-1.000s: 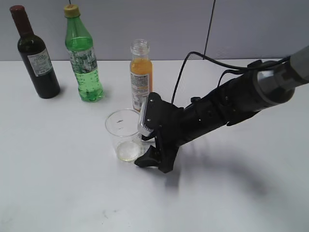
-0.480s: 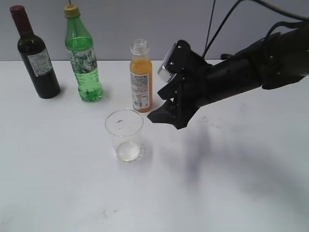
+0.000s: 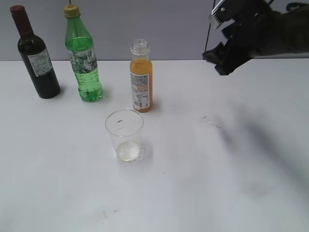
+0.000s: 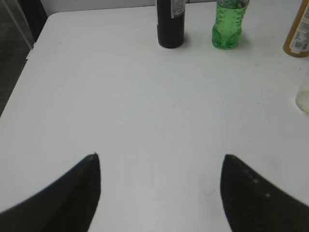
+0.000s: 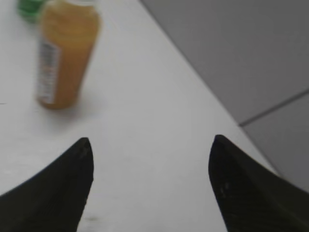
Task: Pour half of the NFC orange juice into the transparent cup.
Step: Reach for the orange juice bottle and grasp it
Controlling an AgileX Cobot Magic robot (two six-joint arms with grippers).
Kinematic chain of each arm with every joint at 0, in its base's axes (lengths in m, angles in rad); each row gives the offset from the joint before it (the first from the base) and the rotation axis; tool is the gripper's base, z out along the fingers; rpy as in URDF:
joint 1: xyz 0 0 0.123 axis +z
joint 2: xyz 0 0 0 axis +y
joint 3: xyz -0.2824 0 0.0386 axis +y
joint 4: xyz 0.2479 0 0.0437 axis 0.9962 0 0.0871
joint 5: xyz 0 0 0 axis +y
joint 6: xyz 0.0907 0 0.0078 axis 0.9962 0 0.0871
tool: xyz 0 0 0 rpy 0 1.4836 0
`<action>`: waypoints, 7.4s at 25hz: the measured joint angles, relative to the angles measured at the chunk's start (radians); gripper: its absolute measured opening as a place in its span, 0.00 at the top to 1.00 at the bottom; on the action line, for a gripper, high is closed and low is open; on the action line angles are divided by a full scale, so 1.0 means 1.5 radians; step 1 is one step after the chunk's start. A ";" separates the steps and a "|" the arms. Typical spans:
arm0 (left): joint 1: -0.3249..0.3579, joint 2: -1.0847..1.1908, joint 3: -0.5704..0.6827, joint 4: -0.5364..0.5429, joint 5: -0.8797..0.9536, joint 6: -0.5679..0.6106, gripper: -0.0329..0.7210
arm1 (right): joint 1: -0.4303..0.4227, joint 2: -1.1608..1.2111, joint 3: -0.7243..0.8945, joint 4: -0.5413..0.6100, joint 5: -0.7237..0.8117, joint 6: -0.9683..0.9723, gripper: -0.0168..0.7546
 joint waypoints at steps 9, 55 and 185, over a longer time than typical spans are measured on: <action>0.000 0.000 0.000 0.000 0.000 0.000 0.18 | 0.001 -0.057 -0.052 0.320 0.533 -0.083 0.24; 0.000 0.000 0.000 0.000 0.000 0.000 0.18 | -0.191 -0.986 0.342 1.273 0.859 -0.824 0.24; -0.211 1.519 -0.566 0.807 -1.242 -0.626 0.32 | -0.191 -1.117 0.345 1.268 0.859 -0.811 0.24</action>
